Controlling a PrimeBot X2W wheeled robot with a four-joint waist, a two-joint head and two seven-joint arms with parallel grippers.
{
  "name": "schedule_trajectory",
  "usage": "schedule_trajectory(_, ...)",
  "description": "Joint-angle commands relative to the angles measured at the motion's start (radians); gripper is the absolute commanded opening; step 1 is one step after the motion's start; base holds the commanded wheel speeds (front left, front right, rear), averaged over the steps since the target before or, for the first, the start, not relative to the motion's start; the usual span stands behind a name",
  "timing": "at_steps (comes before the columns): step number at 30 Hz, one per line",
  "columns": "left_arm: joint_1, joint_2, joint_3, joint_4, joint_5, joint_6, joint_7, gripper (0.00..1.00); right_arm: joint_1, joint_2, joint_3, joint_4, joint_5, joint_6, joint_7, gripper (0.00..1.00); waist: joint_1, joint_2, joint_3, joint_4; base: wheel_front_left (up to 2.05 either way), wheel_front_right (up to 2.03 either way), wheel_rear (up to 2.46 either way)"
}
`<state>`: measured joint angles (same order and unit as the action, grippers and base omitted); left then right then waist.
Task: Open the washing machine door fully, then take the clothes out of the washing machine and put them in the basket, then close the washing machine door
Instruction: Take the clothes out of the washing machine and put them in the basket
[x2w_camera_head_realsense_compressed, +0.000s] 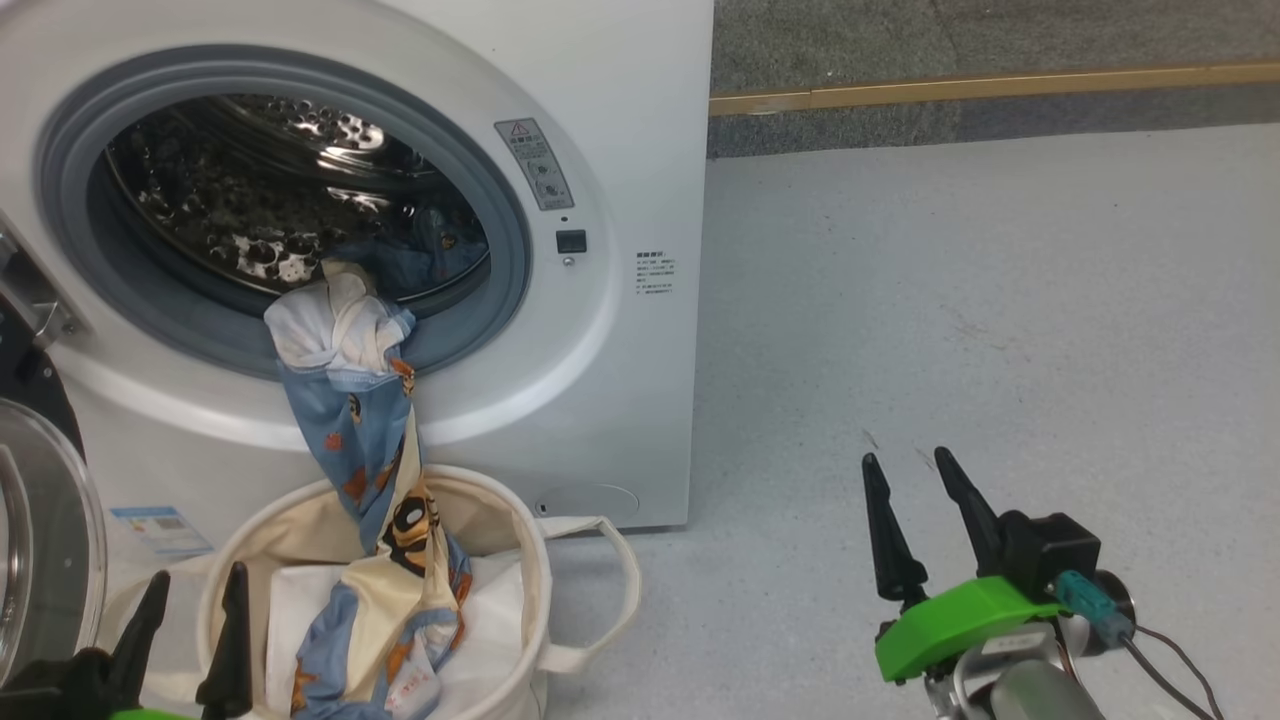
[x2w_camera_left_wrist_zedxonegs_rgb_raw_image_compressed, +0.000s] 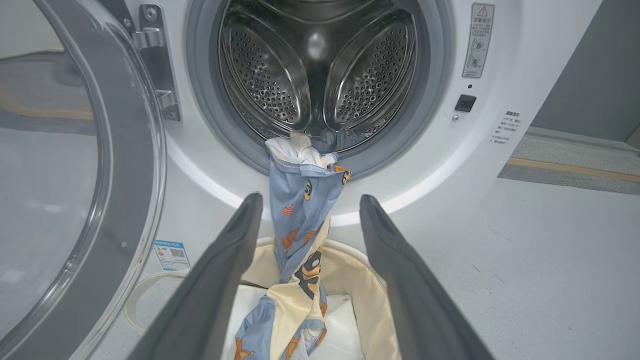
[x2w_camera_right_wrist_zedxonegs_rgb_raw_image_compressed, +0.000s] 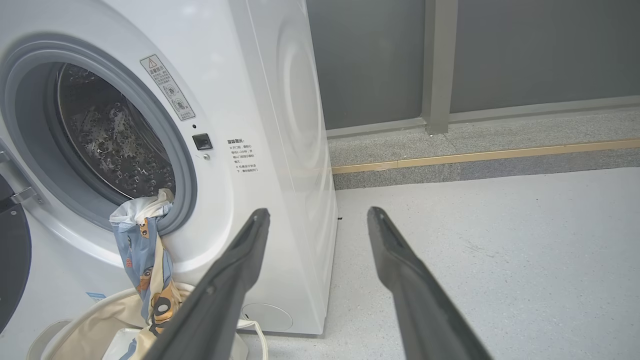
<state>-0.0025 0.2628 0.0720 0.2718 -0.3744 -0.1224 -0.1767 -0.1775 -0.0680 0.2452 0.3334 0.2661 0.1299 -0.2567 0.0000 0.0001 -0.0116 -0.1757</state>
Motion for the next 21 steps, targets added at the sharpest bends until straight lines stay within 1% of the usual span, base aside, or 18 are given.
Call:
schedule_trajectory(1, -0.060, 0.035, 0.031, -0.021, -0.008, 0.006, -0.006, 1.00, -0.033, 0.009, 0.018, -0.032, 0.006, 0.001, -0.005, 1.00, 0.0000, -0.0001, 0.001, 0.000, 0.00, 0.00, 0.00)
schedule_trajectory(8, -0.071, 0.042, 0.026, -0.006, -0.012, 0.006, -0.012, 1.00, -0.036, 0.011, 0.017, -0.035, 0.001, 0.001, -0.005, 1.00, 0.0000, -0.0001, 0.010, 0.000, 0.00, 0.00, 0.00)
schedule_trajectory(12, -0.107, 0.050, 0.014, 0.009, -0.016, 0.005, -0.007, 1.00, -0.036, 0.011, 0.013, -0.037, -0.002, 0.001, -0.005, 1.00, 0.0000, -0.0001, 0.020, 0.005, 0.00, 0.00, 0.00)
schedule_trajectory(15, -0.159, 0.060, -0.010, 0.036, -0.015, 0.002, 0.008, 1.00, -0.038, 0.012, 0.013, -0.038, -0.004, 0.001, -0.005, 1.00, 0.0000, -0.0001, 0.030, 0.007, 0.00, 0.00, 0.00)
schedule_trajectory(21, -0.359, 0.081, -0.105, 0.145, 0.002, -0.004, 0.057, 1.00, -0.058, 0.013, 0.025, -0.048, -0.007, 0.001, -0.005, 1.00, 0.0000, -0.0001, 0.091, -0.009, 0.00, 0.00, 0.00)
